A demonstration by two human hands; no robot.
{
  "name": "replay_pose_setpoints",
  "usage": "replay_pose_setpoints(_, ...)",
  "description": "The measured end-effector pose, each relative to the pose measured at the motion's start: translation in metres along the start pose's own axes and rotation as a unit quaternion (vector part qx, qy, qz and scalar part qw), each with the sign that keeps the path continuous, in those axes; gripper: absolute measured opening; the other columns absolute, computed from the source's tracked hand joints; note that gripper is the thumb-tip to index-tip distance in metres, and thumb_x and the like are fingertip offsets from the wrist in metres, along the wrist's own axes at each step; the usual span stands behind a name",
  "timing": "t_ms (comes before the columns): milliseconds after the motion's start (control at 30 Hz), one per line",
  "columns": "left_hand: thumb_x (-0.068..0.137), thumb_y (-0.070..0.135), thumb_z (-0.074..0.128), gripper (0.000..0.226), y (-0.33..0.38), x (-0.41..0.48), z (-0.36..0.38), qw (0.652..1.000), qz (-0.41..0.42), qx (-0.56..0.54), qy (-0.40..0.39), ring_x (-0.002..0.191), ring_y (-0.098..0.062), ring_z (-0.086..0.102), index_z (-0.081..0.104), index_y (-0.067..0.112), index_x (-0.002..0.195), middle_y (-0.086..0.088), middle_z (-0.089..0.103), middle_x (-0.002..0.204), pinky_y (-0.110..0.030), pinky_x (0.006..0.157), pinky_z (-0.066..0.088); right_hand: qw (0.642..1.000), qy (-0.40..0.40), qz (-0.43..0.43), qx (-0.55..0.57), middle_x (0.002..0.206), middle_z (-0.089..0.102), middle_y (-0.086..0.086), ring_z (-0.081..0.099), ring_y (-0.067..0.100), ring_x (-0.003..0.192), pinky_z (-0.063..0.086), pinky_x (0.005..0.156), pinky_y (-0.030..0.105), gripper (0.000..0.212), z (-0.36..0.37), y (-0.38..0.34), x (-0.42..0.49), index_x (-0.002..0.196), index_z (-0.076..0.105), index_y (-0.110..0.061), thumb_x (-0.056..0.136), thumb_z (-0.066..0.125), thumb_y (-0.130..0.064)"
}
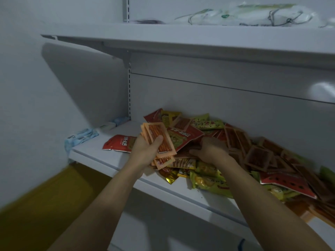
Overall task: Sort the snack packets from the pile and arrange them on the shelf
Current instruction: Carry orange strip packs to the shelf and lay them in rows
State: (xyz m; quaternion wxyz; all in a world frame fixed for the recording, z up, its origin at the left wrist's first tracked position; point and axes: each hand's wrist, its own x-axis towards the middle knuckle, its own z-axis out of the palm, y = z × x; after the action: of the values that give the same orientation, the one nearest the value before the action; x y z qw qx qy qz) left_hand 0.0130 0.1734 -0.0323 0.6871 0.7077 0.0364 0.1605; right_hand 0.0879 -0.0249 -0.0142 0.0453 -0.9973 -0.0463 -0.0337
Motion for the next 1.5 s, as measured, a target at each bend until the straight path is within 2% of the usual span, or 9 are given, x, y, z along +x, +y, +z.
replay_pose_setpoints(200, 0.097, 0.023, 0.061, 0.008, 0.0, -0.005, 0.017, 0.999, 0.011, 0.004, -0.042, 0.097, -0.015, 0.069, 0.066, 0.028, 0.096, 0.001, 0.074, 0.101, -0.045, 0.094, 0.054, 0.995, -0.048, 0.042, 0.083, 0.115, 0.065, 0.006, 0.063, 0.025, 0.103, 0.053, 0.087, 0.036, 0.05, -0.01, 0.0, 0.007, 0.12, 0.06, -0.014, 0.083, 0.073, -0.044)
replay_pose_setpoints(400, 0.096, 0.024, 0.062, 0.005, -0.006, -0.003, 0.018, 0.999, 0.007, 0.011, -0.052, 0.097, -0.013, 0.069, 0.065, 0.027, 0.099, 0.003, 0.073, 0.102, -0.043, 0.092, 0.054, 0.987, -0.088, 0.049, 0.121, 0.07, 0.074, -0.004, 0.071, 0.01, 0.064, 0.057, 0.075, 0.03, 0.023, -0.019, 0.025, 0.01, 0.093, 0.071, -0.015, 0.08, 0.076, -0.033)
replay_pose_setpoints(667, 0.097, 0.021, 0.061, 0.009, -0.011, -0.003, 0.02, 0.998, -0.004, 0.013, -0.069, 0.094, -0.013, 0.07, 0.065, 0.028, 0.094, 0.003, 0.074, 0.099, -0.042, 0.09, 0.056, 0.989, -0.119, 0.036, 0.081, 0.096, 0.063, 0.005, 0.063, 0.021, 0.079, 0.051, 0.068, 0.028, 0.041, -0.015, 0.01, 0.009, 0.111, 0.061, -0.011, 0.08, 0.078, -0.031)
replay_pose_setpoints(800, 0.097, 0.022, 0.061, 0.006, -0.016, -0.002, 0.02, 0.997, -0.002, 0.014, -0.073, 0.095, -0.014, 0.07, 0.066, 0.026, 0.096, 0.002, 0.074, 0.1, -0.041, 0.089, 0.056, 0.983, -0.139, 0.05, 0.109, 0.104, 0.069, 0.007, 0.07, 0.021, 0.061, 0.06, 0.069, 0.036, 0.047, -0.017, 0.014, 0.013, 0.116, 0.061, -0.007, 0.075, 0.082, -0.02)
replay_pose_setpoints(1000, 0.095, 0.027, 0.064, 0.015, -0.025, 0.002, 0.024, 0.996, -0.014, 0.027, -0.081, 0.096, -0.016, 0.07, 0.066, 0.019, 0.107, 0.001, 0.074, 0.102, -0.045, 0.09, 0.055, 0.987, -0.145, 0.042, 0.055, 0.091, 0.064, 0.001, 0.063, 0.018, 0.075, 0.048, 0.063, 0.027, 0.03, -0.017, 0.015, 0.012, 0.094, 0.059, -0.016, 0.079, 0.078, -0.033)
replay_pose_setpoints(1133, 0.093, 0.029, 0.065, 0.019, -0.031, 0.004, 0.028, 0.995, -0.02, 0.036, -0.09, 0.096, -0.016, 0.069, 0.065, 0.019, 0.11, 0.002, 0.074, 0.102, -0.045, 0.09, 0.056, 0.98, -0.176, 0.057, 0.069, 0.088, 0.067, 0.002, 0.067, 0.015, 0.059, 0.053, 0.06, 0.027, 0.029, -0.017, 0.017, 0.013, 0.09, 0.059, -0.013, 0.077, 0.082, -0.025)
replay_pose_setpoints(1300, 0.091, 0.034, 0.067, 0.03, -0.036, 0.008, 0.03, 0.995, -0.021, 0.036, -0.096, 0.098, -0.015, 0.069, 0.061, 0.017, 0.115, 0.003, 0.073, 0.104, -0.043, 0.089, 0.056, 0.971, -0.19, 0.07, 0.13, 0.105, 0.07, 0.009, 0.068, 0.018, 0.051, 0.057, 0.057, 0.029, 0.045, -0.015, 0.028, 0.012, 0.117, 0.064, -0.007, 0.076, 0.082, -0.012)
replay_pose_setpoints(1400, 0.091, 0.036, 0.066, 0.031, -0.035, 0.009, 0.032, 0.994, -0.018, 0.036, -0.1, 0.098, -0.014, 0.068, 0.06, 0.019, 0.117, 0.004, 0.072, 0.106, -0.044, 0.091, 0.055, 0.98, -0.151, 0.067, 0.109, 0.094, 0.069, 0.003, 0.069, 0.021, 0.071, 0.049, 0.063, 0.028, 0.039, -0.026, 0.041, 0.011, 0.113, 0.066, -0.008, 0.079, 0.081, -0.02)
replay_pose_setpoints(1500, 0.092, 0.036, 0.066, 0.031, -0.033, 0.009, 0.037, 0.994, -0.013, 0.036, -0.102, 0.098, -0.013, 0.067, 0.059, 0.02, 0.117, 0.005, 0.072, 0.105, -0.044, 0.092, 0.054, 0.992, -0.103, 0.071, 0.009, 0.113, 0.065, 0.006, 0.059, 0.024, 0.104, 0.041, 0.07, 0.027, 0.04, -0.04, 0.054, 0.005, 0.112, 0.069, -0.008, 0.085, 0.073, -0.037)
